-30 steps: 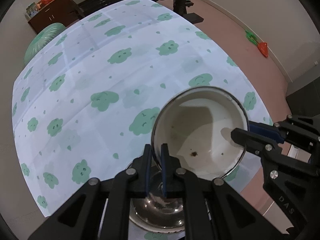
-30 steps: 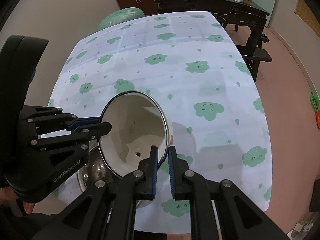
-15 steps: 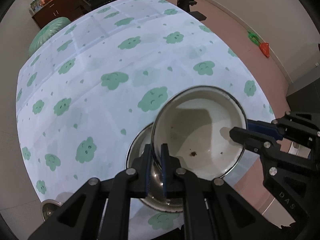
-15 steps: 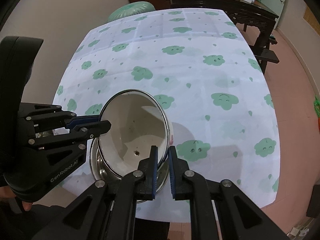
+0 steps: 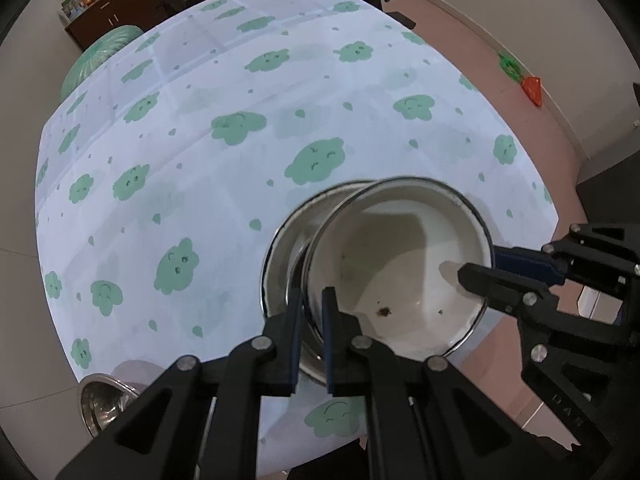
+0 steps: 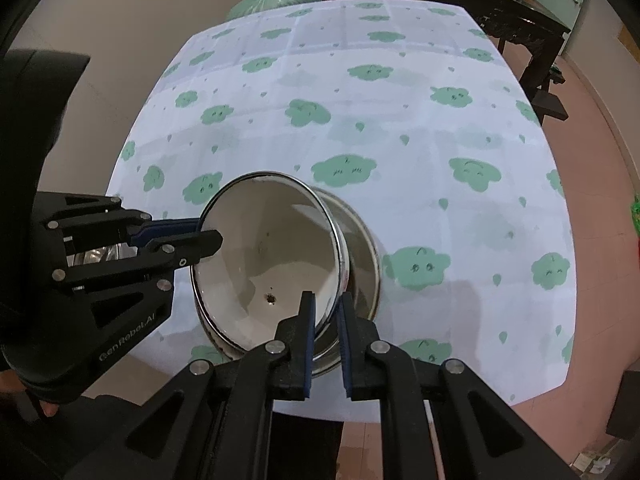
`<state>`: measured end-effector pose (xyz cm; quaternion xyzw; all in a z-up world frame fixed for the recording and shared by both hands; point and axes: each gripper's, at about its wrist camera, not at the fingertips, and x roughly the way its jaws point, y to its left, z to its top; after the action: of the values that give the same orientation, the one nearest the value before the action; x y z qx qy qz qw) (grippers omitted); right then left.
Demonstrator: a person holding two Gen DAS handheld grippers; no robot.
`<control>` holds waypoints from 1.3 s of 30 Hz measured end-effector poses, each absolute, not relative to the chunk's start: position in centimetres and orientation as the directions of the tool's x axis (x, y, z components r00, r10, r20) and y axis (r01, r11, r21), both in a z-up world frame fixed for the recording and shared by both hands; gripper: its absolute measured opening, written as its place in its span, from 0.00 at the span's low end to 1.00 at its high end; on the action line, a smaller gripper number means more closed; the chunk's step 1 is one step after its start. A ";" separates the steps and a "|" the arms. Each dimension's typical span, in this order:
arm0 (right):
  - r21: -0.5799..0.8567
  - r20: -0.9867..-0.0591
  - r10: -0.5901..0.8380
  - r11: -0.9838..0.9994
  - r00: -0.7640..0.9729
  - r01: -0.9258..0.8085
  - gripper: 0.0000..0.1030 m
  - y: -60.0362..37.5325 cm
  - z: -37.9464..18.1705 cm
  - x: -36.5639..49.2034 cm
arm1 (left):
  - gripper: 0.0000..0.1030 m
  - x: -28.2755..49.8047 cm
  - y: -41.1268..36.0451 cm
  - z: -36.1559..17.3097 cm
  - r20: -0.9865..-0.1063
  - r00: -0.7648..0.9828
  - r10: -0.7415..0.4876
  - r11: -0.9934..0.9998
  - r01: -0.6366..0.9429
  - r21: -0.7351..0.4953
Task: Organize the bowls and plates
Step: 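Lift the white enamel bowl with both tools over the steel bowl stack, then lower the white enamel bowl into the steel bowl stack with both tools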
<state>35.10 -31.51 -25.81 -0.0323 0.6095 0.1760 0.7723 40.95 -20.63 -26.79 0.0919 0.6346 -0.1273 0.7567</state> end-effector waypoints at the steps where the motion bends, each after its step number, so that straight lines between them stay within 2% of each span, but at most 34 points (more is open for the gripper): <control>1: 0.167 -0.954 0.233 0.935 0.190 -0.312 0.13 -31.4 -26.0 35.0 | 0.05 40.8 -20.5 -26.9 -0.984 0.161 -0.075 0.950 0.310 -0.022; 39: 0.179 -0.971 0.218 0.934 0.097 -0.308 0.14 -30.5 -29.0 34.1 | 0.06 39.7 -20.2 -30.5 -0.996 0.069 -0.058 0.945 0.327 -0.032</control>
<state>34.12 -30.55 -29.00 -0.0346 0.6481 0.1779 0.7397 39.71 -20.23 -30.46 0.1004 0.6694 -0.1326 0.7240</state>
